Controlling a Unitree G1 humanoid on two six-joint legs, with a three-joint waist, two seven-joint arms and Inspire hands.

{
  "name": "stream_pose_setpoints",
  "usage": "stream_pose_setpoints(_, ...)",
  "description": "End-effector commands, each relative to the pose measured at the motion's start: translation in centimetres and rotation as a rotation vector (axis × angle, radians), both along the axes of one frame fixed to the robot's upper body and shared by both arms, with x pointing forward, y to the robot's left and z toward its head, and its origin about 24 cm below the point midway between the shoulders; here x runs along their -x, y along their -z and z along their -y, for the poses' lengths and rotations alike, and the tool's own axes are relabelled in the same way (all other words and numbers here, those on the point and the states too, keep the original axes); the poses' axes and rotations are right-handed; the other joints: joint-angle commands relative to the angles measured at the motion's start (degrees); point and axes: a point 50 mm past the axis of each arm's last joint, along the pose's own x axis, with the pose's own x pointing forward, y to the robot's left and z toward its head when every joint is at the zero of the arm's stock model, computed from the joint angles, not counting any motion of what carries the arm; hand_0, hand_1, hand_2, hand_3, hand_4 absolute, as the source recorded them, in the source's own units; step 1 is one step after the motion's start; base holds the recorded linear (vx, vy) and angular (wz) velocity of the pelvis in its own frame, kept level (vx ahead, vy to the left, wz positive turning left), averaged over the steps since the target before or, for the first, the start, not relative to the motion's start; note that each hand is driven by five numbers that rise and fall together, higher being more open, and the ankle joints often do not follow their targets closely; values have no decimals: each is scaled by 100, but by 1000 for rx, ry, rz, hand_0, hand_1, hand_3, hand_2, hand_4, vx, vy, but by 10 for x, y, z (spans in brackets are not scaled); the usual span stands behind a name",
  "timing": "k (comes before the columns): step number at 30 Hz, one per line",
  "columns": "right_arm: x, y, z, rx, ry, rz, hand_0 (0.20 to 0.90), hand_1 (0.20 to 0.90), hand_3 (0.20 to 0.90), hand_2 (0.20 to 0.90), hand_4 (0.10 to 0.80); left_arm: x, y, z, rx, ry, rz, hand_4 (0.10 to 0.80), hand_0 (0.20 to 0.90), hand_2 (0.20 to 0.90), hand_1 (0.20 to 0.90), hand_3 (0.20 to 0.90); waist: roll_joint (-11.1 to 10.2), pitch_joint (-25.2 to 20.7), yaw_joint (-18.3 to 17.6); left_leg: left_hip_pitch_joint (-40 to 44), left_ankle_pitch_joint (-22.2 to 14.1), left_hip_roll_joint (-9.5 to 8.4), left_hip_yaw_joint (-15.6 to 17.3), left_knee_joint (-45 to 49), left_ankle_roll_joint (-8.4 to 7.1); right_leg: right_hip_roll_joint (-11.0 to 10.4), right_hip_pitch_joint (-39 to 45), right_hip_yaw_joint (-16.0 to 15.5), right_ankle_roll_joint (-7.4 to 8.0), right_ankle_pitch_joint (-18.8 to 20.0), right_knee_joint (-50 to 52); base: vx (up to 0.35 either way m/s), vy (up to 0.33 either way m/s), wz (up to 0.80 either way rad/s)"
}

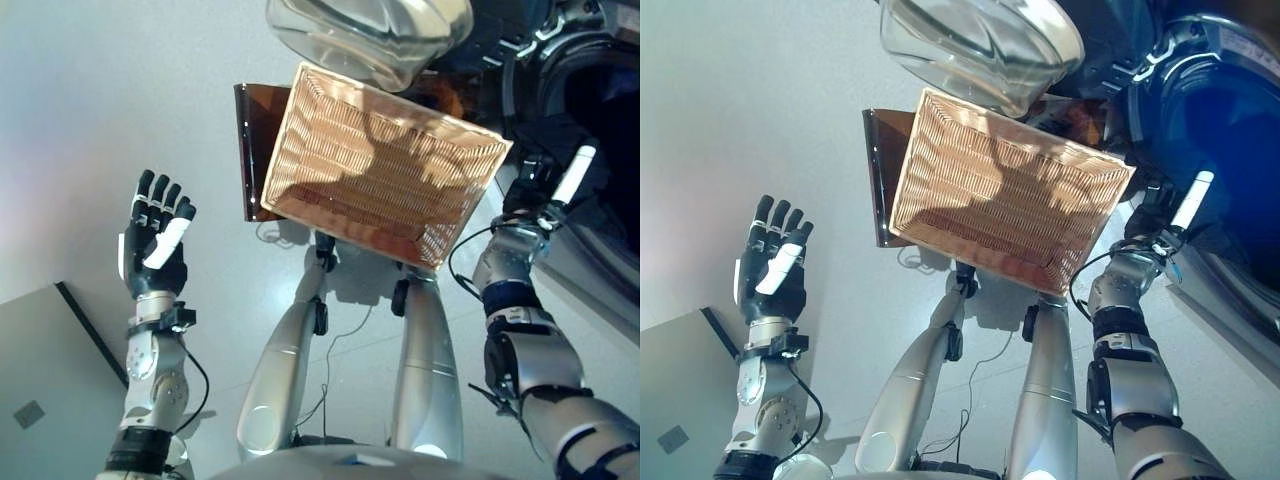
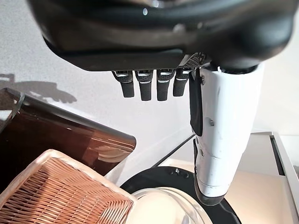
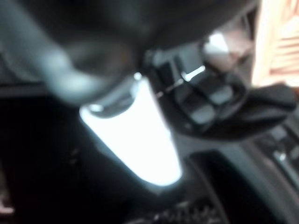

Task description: Pick up the clothes and place them into the washing machine

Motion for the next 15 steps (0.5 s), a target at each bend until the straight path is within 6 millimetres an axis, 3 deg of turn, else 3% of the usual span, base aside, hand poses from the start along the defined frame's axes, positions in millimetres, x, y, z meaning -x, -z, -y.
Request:
stream_pose_setpoints(1, 29, -12, 36, 96, 221, 6, 200, 200, 200, 200, 300, 17, -21, -39, -125, -158, 81, 800, 900, 900, 900, 900, 33, -717, 23, -39, 150, 41, -108, -556, -255, 92, 123, -74, 192, -54, -622, 0, 0, 0)
stream_pose_setpoints(9, 52, -67, 72, 138, 467, 44, 200, 200, 200, 200, 300, 24, -22, -52, -167, -242, 54, 800, 900, 900, 900, 900, 26, -765, -8, 17, 167, 52, -143, -630, -253, 110, 137, -81, 187, -83, -607, 0, 0, 0)
stream_pose_setpoints(12, 66, -102, 94, 138, 593, 76, 200, 200, 200, 200, 300, 27, -25, -56, -186, -252, 57, 800, 900, 900, 900, 900, 11, -811, 6, 52, 161, 67, -151, -673, -262, 116, 130, -68, 191, -107, -596, 0, 0, 0)
stream_pose_setpoints(15, 74, -121, 103, 136, 650, 99, 200, 200, 200, 200, 300, 29, -25, -59, -195, -256, 53, 800, 900, 900, 900, 900, 2, -819, 10, 65, 148, 69, -149, -678, -272, 117, 148, -57, 197, -120, -595, 8, 0, -1)
